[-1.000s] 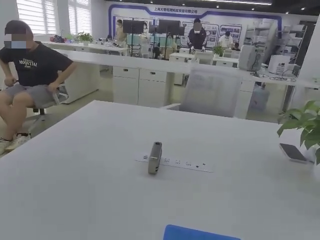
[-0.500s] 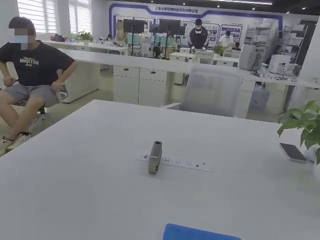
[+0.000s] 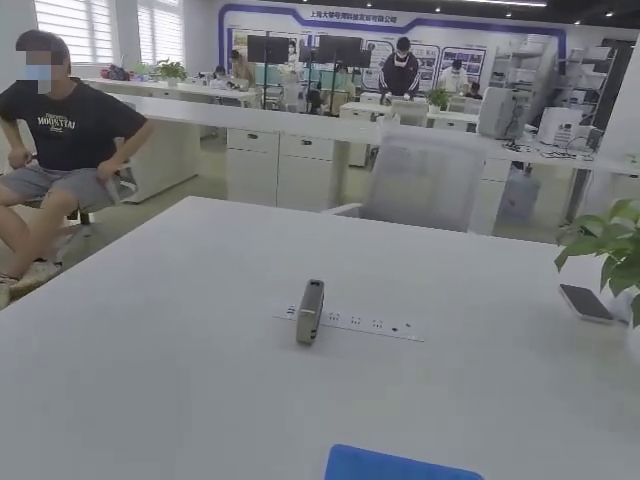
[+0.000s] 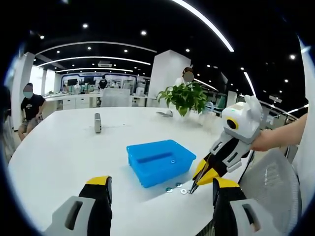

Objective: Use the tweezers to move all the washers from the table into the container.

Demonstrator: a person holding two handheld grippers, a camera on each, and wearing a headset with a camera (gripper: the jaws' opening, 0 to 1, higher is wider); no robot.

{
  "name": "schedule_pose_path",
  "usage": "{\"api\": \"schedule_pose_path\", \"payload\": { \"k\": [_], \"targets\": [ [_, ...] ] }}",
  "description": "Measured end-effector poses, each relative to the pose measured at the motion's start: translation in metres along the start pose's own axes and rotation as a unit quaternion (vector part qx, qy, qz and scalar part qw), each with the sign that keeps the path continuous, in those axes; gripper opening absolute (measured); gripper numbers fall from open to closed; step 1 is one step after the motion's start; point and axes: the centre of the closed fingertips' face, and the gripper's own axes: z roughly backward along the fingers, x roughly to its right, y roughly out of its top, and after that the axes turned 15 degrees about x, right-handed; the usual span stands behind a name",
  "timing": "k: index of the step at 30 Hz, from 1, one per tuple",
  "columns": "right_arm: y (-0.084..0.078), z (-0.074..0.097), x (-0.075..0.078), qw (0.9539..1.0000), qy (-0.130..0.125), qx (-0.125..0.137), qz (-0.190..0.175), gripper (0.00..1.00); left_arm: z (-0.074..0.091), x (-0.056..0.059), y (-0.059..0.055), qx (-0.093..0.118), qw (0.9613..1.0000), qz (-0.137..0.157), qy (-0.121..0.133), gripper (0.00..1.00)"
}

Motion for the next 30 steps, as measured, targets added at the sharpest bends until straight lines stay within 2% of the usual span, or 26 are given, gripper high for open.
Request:
{"api": "schedule_pose_path", "payload": {
  "k": [6,10,16,26,30],
  "targets": [
    [0.000,0.003,0.002,0.9982,-0.047,0.026,-0.025,0.03,0.000,-0.001,0.001,0.003,1.0000,0.001,0.003,0.86],
    [0.002,0.007,0.004,0.9963,-0.067,0.036,-0.040,0.03,0.000,-0.001,0.001,0.003,1.0000,0.000,0.001,0.86],
    [0.016,0.019,0.016,0.9919,-0.094,0.056,-0.065,0.03,0.000,-0.001,0.002,0.005,1.0000,0.002,0.001,0.86],
    [0.045,0.037,0.039,0.9870,-0.122,0.081,-0.065,0.03,0.001,-0.004,0.003,0.009,0.9999,0.003,0.006,0.86],
    [0.059,0.041,0.047,0.9838,-0.132,0.099,-0.069,0.03,0.001,-0.004,0.004,0.011,0.9999,0.003,0.008,0.86]
  ]
}}
